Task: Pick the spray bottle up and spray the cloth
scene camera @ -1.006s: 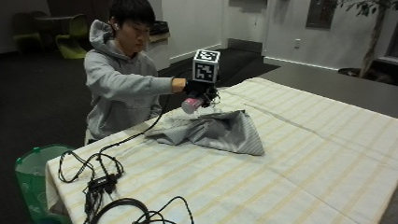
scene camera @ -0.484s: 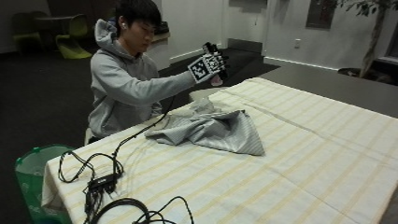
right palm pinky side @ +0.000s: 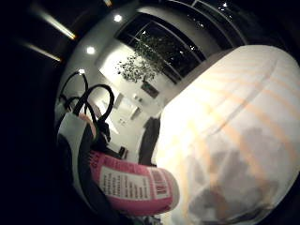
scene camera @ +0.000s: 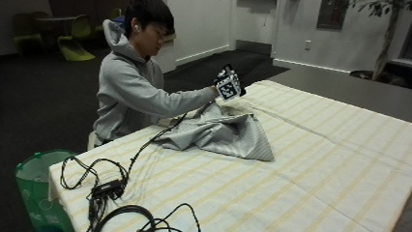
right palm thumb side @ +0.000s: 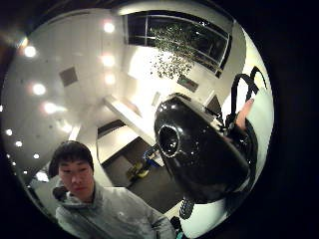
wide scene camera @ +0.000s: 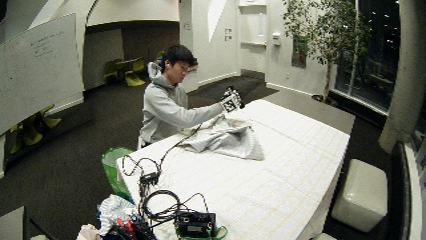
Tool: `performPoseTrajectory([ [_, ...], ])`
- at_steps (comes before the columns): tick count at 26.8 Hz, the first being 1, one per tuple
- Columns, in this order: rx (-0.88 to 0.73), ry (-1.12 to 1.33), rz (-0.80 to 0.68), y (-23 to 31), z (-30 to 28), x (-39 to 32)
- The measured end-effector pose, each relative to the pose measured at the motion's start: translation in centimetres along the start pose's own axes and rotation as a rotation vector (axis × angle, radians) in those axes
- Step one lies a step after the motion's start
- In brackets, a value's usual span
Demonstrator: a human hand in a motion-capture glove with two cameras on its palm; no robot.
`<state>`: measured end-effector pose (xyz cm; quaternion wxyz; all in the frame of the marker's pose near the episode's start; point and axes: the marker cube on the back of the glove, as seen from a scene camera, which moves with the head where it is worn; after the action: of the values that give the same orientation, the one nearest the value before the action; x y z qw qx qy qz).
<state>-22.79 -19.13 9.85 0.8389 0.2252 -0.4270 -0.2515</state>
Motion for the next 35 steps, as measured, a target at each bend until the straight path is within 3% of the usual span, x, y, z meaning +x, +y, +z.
performPoseTrajectory([
  [9,-0.022,-0.047,0.109,-1.1,3.9,2.0],
  [19,-0.307,-0.049,0.181,1.4,0.1,-1.1],
  [22,-0.284,-0.050,0.170,2.3,-2.1,-2.6],
  [28,-0.012,-0.019,0.143,2.0,-5.2,-4.2],
  [35,-0.204,0.055,0.051,9.3,-8.0,-7.1],
])
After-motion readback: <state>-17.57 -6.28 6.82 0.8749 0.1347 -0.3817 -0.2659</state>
